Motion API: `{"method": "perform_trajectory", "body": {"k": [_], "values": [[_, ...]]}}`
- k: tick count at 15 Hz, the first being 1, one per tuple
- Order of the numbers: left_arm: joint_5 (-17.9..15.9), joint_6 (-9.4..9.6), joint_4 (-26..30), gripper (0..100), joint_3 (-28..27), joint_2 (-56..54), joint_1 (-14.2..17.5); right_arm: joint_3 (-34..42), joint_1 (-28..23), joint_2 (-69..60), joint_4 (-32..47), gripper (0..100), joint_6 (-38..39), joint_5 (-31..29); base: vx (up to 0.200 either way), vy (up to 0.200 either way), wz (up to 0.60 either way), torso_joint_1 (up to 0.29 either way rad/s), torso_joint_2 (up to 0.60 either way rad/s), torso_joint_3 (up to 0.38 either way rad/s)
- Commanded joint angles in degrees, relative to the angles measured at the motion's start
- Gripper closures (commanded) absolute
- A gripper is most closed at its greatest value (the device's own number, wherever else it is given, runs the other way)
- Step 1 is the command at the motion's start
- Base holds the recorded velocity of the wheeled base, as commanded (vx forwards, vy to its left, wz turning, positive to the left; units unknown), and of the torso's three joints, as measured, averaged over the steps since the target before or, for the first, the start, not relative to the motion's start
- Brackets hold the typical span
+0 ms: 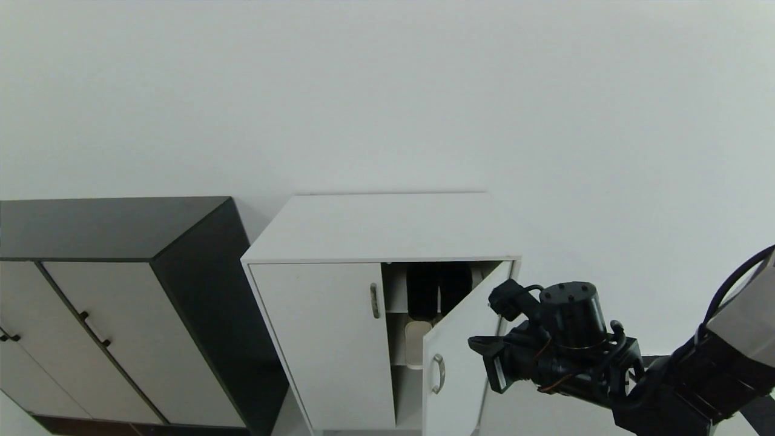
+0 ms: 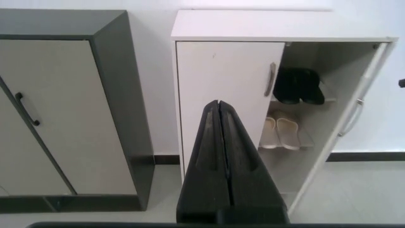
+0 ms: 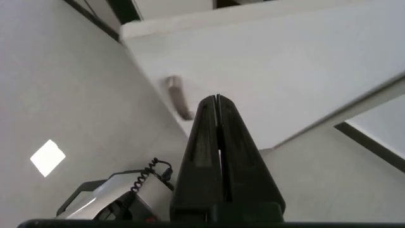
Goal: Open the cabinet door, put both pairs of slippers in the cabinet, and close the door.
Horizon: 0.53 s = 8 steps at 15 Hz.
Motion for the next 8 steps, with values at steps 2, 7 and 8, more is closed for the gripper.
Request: {"method": "perform_trajectory", "body": {"k": [2,7,8], "values": [[0.0,-0.02,0.0,100,0.0,0.0,0.0,-0.8,0.0,1.2,-0.2,100,0.1,0.0,0.000,0.000,0.00,0.000,0.00,0.000],[0.0,-0.02,0.0,100,0.0,0.1,0.0,-5.5,-1.9,4.9,-0.4,100,0.5,-0.1,0.000,0.000,0.00,0.000,0.00,0.000],[0.0,-0.02,0.0,100,0.0,0.1,0.0,-6.6,-2.3,5.7,-0.4,100,0.5,-0.1,0.000,0.000,0.00,0.000,0.00,0.000]]}}
